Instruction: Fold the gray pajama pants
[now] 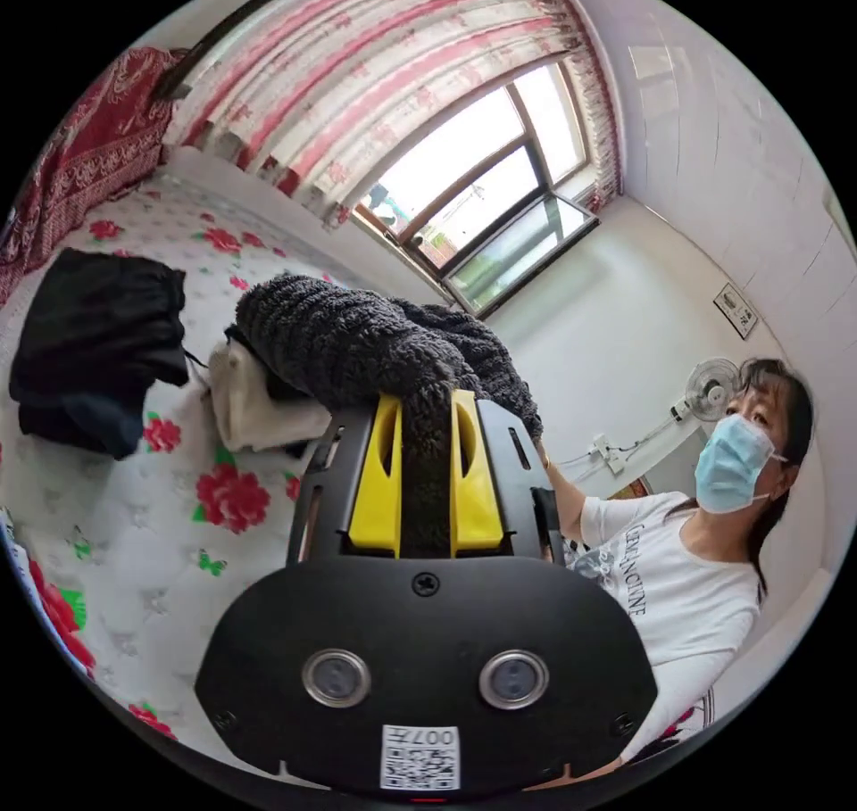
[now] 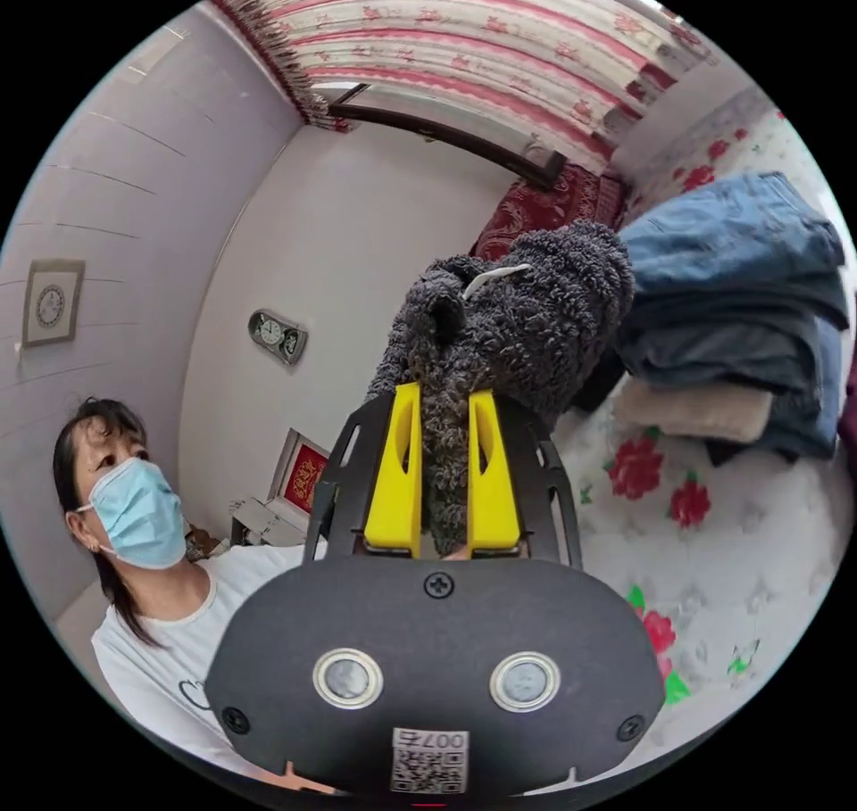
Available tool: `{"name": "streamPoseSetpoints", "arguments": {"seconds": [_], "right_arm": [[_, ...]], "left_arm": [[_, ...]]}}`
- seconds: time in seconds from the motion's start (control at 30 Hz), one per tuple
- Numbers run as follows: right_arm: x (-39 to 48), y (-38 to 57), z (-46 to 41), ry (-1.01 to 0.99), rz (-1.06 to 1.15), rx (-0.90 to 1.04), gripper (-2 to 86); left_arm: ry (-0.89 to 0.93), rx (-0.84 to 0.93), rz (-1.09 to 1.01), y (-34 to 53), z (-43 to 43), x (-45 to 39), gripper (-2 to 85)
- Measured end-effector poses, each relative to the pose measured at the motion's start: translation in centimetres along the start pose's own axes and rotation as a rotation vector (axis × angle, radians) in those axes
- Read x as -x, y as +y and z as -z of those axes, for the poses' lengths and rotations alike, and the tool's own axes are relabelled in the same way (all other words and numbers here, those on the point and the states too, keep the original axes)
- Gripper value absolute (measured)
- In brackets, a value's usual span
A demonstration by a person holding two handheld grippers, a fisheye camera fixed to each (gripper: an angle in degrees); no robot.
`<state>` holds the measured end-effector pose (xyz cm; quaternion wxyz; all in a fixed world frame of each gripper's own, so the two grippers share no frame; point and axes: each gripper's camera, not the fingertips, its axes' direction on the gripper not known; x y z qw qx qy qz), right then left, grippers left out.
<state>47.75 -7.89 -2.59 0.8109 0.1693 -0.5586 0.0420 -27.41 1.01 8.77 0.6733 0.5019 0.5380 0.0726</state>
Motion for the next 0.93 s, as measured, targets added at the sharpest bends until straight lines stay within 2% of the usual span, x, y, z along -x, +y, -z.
{"name": "streamPoseSetpoints", "arguments": {"seconds": [0.07, 0.13, 0.23, 0.3, 0.4, 0.47, 0.53, 0.67, 0.73, 0.8, 0.87, 0.93], "right_arm": [[-0.9, -6.9, -7.7, 0.049, 0.013, -0.015, 6.0], [-3.0, -10.1, -12.6, 0.148, -0.025, 0.01, 6.7], [-6.9, -8.6, -18.5, 0.311, -0.047, 0.113, 7.0], [-9.2, -4.2, -20.4, 0.362, -0.046, 0.205, 6.9], [-12.9, 6.3, -20.6, 0.509, -0.048, 0.412, 6.7], [-15.1, 16.5, -17.6, 0.681, -0.093, 0.595, 6.5], [-15.7, 23.8, -14.0, 0.779, -0.167, 0.718, 6.5], [-12.5, 36.0, -6.5, 1.011, -0.252, 0.9, 6.0], [-10.9, 38.8, -5.0, 1.08, -0.249, 0.927, 5.4], [-9.6, 40.3, -4.3, 1.092, -0.212, 0.856, 4.7], [-8.8, 41.2, -3.7, 1.132, -0.202, 0.673, 3.6], [-8.5, 41.3, -3.3, 1.111, -0.219, 0.596, 3.1]], "left_arm": [[-0.131, -0.089, 0.002, -4.6, 3.7, 1.9, 10.0], [-0.484, -0.139, 0.095, -7.3, 7.0, 5.8, 11.6], [-0.819, -0.084, 0.174, -3.5, 6.3, 10.5, 11.7], [-0.892, 0.025, 0.16, 1.6, 2.9, 13.4, 11.9], [-0.875, 0.265, 0.152, 13.3, -5.8, 17.0, 11.9], [-0.812, 0.352, 0.187, 21.2, -11.1, 17.2, 11.1], [-0.721, 0.437, 0.211, 29.8, -17.5, 15.1, 10.2], [-0.676, 0.57, 0.189, 37.8, -26.2, 9.8, 8.7], [-0.655, 0.675, 0.12, 40.7, -31.9, 6.4, 8.2], [-0.65, 0.753, 0.062, 42.2, -35.8, 4.3, 8.1], [-0.735, 0.803, -0.013, 43.0, -38.9, 2.4, 6.8], [-0.762, 0.873, -0.099, 43.7, -42.5, 0.4, 5.3]]}}
